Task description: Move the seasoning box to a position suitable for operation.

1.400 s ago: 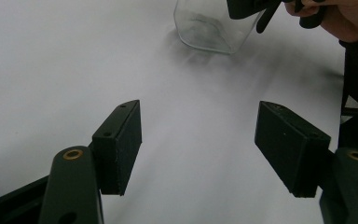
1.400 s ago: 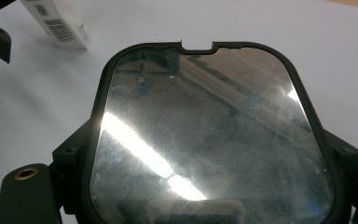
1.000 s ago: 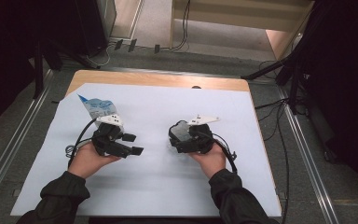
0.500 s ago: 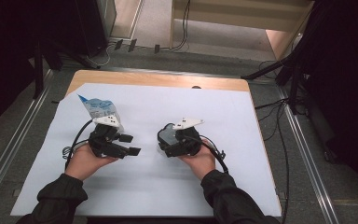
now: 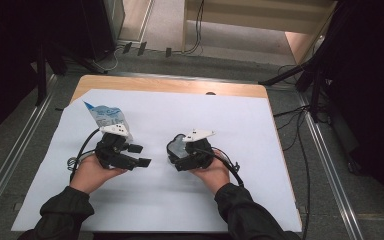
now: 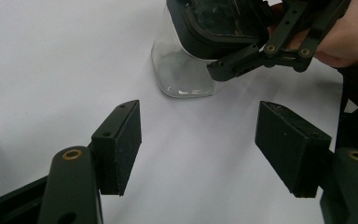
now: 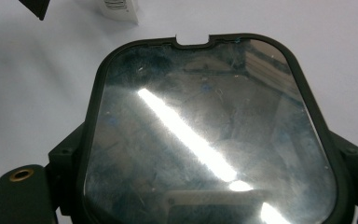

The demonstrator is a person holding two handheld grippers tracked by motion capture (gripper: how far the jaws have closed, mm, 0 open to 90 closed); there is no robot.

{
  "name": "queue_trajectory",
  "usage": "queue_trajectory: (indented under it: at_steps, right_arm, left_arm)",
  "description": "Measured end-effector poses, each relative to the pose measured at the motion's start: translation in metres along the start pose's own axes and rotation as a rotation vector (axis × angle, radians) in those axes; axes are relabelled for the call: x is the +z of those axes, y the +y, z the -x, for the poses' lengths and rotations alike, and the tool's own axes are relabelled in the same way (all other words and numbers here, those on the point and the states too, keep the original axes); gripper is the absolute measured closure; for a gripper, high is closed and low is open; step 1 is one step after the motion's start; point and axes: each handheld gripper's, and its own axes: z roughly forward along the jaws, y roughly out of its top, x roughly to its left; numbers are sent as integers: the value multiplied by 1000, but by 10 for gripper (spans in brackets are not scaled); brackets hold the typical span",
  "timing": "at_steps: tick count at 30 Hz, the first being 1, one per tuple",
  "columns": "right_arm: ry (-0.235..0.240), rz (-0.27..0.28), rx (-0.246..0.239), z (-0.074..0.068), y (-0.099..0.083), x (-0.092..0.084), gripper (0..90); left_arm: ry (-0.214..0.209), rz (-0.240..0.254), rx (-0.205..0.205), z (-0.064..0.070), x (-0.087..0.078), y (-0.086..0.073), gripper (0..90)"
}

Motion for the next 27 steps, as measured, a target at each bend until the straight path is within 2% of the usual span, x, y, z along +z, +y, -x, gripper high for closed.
queue_trajectory:
  at_steps: [6, 9, 12, 15, 17, 21, 23, 27]
  right_arm:
    - [30, 16, 32, 2, 2, -6, 118]
    - [20, 38, 17, 1, 6, -15, 115]
    - [31, 54, 16, -1, 11, -26, 120]
    - [31, 73, 24, -1, 14, -36, 128]
    - [35, 91, 25, -1, 14, -44, 156]
    - [31, 111, -3, -2, 16, -61, 180]
    - [39, 124, 11, -2, 15, -69, 212]
    - [55, 153, 15, 1, 7, -85, 382]
  left_arm:
    - [1, 1, 7, 0, 0, 0, 326]
    - [3, 0, 7, 0, 1, 1, 326]
    - [1, 2, 15, 1, 2, 2, 326]
    - [-2, 3, 4, 1, 3, 3, 326]
    - [-7, 6, -20, 1, 4, 5, 331]
    - [0, 27, -18, 2, 4, 7, 416]
    - [-3, 38, -19, 2, 4, 8, 477]
    - [-20, 59, 16, 6, 6, 11, 611]
